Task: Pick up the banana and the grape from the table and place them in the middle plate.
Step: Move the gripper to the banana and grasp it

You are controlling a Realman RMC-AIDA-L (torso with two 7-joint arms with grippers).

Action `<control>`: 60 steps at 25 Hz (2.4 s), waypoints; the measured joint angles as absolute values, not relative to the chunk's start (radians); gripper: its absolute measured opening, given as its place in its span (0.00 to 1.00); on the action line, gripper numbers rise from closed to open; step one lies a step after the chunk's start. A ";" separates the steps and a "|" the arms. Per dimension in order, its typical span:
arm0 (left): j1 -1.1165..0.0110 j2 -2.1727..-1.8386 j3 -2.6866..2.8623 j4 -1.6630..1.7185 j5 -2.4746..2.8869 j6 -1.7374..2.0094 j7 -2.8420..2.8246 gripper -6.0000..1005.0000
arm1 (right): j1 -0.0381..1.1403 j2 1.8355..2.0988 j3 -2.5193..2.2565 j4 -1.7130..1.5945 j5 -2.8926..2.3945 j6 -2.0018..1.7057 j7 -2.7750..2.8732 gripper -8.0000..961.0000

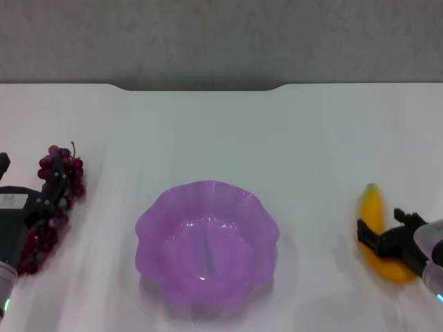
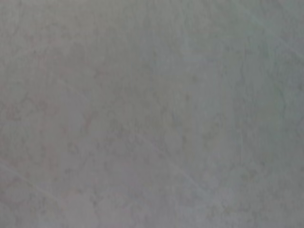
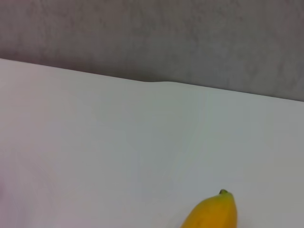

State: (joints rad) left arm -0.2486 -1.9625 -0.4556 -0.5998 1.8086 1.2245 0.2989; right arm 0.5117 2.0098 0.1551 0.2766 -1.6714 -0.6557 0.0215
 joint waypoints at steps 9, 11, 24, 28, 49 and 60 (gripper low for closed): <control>-0.249 -1.965 -0.456 -0.598 1.809 1.226 0.299 0.87 | 0.526 2.008 0.158 0.271 -1.672 -0.647 0.022 0.85; -0.248 -1.965 -0.457 -0.598 1.809 1.229 0.299 0.87 | 0.526 2.008 0.158 0.270 -1.672 -0.651 0.022 0.85; -0.249 -1.976 -0.452 -0.571 1.809 1.256 0.300 0.87 | 0.496 2.010 0.156 0.275 -1.672 -0.646 0.021 0.85; -0.248 -1.976 -0.451 -0.571 1.809 1.261 0.300 0.87 | 0.492 2.010 0.156 0.276 -1.672 -0.646 0.021 0.85; -0.248 -2.000 -0.450 -0.520 1.808 1.300 0.299 0.87 | 0.478 2.009 0.158 0.270 -1.672 -0.648 0.027 0.70; -0.249 -2.002 -0.449 -0.518 1.809 1.302 0.299 0.87 | 0.477 2.009 0.156 0.270 -1.672 -0.647 0.022 0.55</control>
